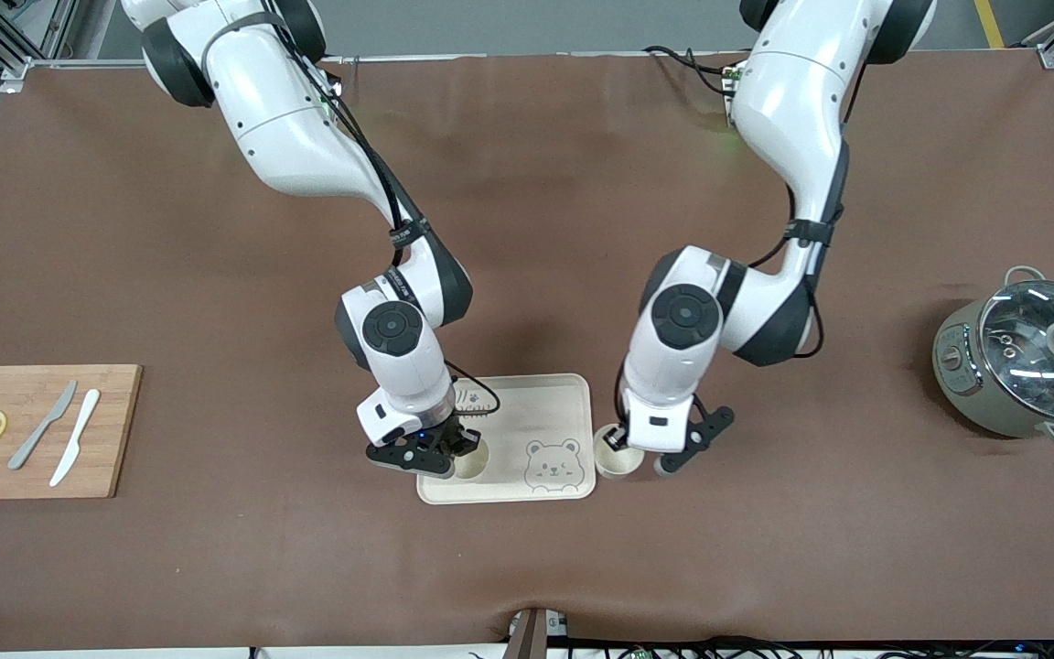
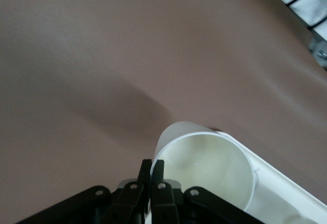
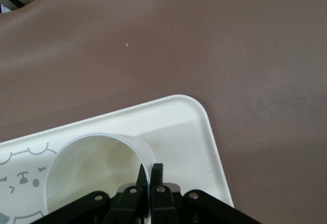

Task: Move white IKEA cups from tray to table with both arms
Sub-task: 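Lift the cups and carry them apart, away from the tray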

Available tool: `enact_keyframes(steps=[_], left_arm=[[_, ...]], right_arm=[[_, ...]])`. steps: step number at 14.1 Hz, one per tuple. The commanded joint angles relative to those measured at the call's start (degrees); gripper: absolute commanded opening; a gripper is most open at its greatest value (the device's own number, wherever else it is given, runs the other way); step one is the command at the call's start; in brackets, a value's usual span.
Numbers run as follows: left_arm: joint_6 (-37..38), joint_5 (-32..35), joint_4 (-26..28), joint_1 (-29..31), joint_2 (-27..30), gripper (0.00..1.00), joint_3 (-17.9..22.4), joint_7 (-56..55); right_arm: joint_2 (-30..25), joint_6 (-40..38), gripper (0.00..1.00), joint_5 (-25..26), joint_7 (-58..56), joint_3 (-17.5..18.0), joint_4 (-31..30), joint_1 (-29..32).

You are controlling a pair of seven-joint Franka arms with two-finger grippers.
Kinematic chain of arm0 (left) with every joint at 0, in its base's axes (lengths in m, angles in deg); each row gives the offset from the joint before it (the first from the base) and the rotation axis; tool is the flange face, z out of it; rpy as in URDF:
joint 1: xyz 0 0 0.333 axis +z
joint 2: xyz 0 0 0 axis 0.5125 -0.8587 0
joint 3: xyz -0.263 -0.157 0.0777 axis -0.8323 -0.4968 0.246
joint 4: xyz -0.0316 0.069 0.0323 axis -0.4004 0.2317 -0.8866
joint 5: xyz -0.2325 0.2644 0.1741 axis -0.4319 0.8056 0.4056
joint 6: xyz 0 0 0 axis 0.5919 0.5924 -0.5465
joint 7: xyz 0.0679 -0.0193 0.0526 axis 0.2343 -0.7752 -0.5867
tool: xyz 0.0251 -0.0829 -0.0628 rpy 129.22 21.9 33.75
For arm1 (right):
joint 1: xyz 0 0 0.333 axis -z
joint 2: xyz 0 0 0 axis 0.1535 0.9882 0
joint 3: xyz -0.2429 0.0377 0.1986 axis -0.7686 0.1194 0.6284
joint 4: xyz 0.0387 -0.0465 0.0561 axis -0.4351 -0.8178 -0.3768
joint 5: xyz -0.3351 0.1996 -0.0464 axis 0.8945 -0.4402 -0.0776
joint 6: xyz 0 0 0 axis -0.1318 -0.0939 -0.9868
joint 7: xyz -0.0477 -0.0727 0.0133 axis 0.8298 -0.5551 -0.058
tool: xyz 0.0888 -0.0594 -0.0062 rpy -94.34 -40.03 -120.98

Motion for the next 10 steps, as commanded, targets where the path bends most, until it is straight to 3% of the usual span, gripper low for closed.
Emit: enact_keyframes(steps=[1, 7, 10], left_arm=[[3.04, 0.89, 1.52, 2.61, 1.94, 0.00, -0.09, 4.27], [7.79, 0.10, 1.61, 10.61, 2.73, 0.00, -0.71, 14.90], [8.24, -3.75, 1.52, 14.65, 2.99, 0.00, -0.88, 22.80]], right_arm=[[-3.57, -7.31, 0.00, 0.01, 0.24, 0.17, 0.62, 1.55], [-14.29, -20.50, 0.00, -1.13, -23.90, 0.69, -0.78, 12.35], [-17.47, -20.61, 0.00, -1.65, -35.58, 0.87, -3.85, 18.76]])
